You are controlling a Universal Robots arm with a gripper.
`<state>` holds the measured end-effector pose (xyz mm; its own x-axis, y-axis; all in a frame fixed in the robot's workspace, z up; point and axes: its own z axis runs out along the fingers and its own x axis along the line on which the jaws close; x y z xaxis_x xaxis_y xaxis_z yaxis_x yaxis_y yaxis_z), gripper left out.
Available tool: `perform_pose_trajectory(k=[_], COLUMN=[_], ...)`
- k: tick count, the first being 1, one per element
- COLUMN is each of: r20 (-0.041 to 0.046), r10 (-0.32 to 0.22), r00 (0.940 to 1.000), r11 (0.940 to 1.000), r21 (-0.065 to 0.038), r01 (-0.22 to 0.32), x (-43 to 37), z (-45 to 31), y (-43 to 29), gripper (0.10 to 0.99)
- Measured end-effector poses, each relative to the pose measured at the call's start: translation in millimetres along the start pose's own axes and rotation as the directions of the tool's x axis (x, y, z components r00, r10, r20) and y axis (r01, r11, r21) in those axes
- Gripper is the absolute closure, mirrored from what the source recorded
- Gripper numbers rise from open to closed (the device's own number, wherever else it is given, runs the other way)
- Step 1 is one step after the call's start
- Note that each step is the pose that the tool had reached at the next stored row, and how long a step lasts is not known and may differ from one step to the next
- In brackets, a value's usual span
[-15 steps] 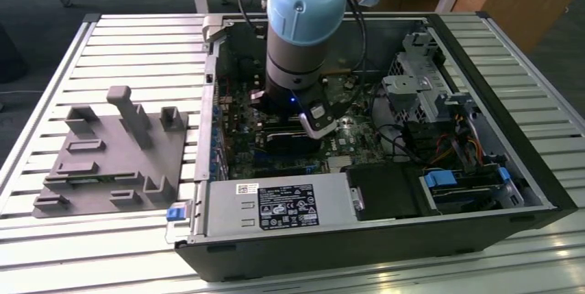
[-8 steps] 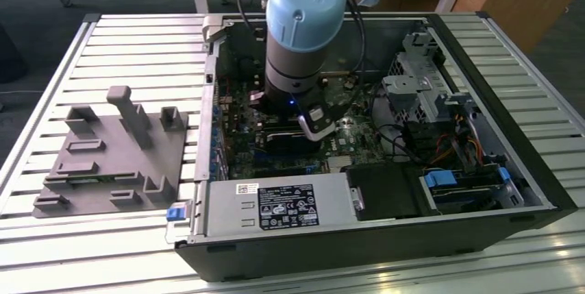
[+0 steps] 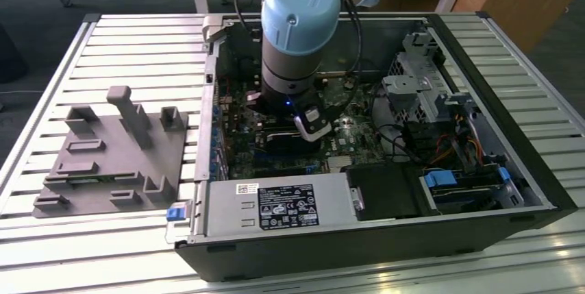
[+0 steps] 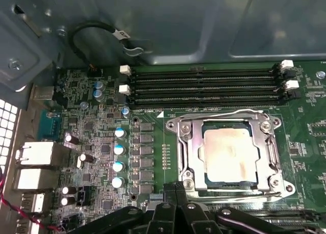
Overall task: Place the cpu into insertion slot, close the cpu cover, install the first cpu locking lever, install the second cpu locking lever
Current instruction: 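Install the second cpu locking lever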
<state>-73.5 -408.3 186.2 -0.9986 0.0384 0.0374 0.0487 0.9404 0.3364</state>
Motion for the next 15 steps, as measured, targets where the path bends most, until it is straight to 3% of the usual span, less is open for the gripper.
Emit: perform_pose_trajectory(k=[6,15], r20=[0.0002,0.0], r10=[0.0,0.0], r00=[1.0,1.0], r11=[1.0,1.0], r21=[-0.001,0.0], r01=[0.0,0.0], x=[0.1,1.1], z=[-3.2,-25.3], y=[1.6,9.7], gripper=[0.98,0.98])
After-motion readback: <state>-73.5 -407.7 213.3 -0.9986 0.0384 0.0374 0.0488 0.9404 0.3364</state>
